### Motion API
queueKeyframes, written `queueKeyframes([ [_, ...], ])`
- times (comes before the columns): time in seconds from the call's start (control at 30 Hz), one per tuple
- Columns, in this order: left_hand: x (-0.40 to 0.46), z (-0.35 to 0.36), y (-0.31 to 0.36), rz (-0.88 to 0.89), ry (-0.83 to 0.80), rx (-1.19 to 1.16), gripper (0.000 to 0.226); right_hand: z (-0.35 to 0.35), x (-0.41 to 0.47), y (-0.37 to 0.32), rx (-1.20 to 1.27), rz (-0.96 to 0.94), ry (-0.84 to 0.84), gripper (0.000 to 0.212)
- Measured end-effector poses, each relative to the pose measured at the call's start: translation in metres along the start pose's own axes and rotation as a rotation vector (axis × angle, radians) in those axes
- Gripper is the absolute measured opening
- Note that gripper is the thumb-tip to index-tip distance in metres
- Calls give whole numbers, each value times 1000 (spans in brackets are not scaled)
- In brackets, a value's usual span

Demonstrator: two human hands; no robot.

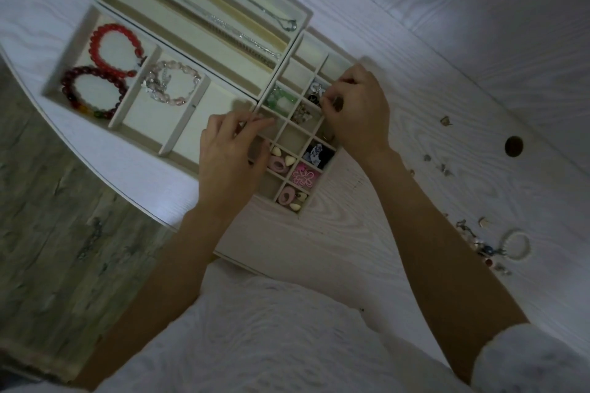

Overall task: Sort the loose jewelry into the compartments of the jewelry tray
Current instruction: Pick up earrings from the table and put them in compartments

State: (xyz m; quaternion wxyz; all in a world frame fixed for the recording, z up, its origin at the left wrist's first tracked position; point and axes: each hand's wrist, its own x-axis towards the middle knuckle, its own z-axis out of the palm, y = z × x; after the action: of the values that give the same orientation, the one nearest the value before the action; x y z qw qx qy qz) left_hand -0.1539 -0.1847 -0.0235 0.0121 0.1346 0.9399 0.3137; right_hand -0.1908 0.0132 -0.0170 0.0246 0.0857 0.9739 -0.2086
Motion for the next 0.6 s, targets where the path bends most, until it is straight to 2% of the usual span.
queueKeyframes([
  [0.23,0,-2,-1,0,5,8,30,-11,3,6,18,-11,25,25],
  [0.6,0,-1,2,6,-11,-9,29,-12,0,3,-248,-221,105,23],
])
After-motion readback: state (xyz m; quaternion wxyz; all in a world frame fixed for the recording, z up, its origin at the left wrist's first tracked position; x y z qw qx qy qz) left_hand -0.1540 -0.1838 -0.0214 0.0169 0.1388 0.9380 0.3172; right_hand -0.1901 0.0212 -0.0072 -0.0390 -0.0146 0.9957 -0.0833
